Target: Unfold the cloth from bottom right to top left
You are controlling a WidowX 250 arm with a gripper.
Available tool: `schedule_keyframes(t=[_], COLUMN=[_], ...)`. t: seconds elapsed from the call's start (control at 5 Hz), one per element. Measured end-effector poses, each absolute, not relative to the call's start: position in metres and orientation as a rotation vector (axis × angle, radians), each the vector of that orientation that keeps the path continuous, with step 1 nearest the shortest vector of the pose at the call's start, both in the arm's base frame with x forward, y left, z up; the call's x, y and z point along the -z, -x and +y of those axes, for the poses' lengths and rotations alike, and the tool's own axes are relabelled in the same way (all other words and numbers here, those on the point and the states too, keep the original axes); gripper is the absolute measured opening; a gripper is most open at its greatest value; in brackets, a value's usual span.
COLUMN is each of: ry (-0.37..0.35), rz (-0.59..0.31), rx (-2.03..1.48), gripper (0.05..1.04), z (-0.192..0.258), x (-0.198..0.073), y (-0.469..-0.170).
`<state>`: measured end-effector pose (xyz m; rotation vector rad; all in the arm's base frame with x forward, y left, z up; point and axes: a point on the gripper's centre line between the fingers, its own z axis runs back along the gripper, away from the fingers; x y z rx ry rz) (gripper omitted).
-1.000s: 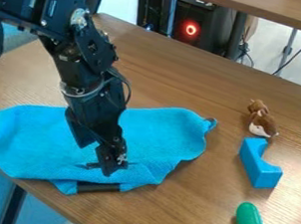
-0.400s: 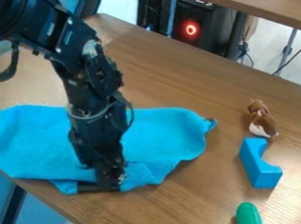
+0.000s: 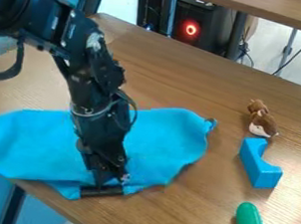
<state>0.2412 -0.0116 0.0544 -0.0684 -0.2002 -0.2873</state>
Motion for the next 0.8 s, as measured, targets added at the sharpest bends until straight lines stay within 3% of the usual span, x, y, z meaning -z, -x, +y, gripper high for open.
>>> schedule_keyframes(t=[0.2,0.4,0.8], ry=[0.1,0.104,0.035], rz=[-0.19,-0.206,-0.201], rx=[0.261,0.214,0.078], gripper=[0.08,0.068,0.068], z=[-0.005,0.012,0.066], x=[-0.065,-0.078,-0.073], y=[-0.247,-0.26,-0.297])
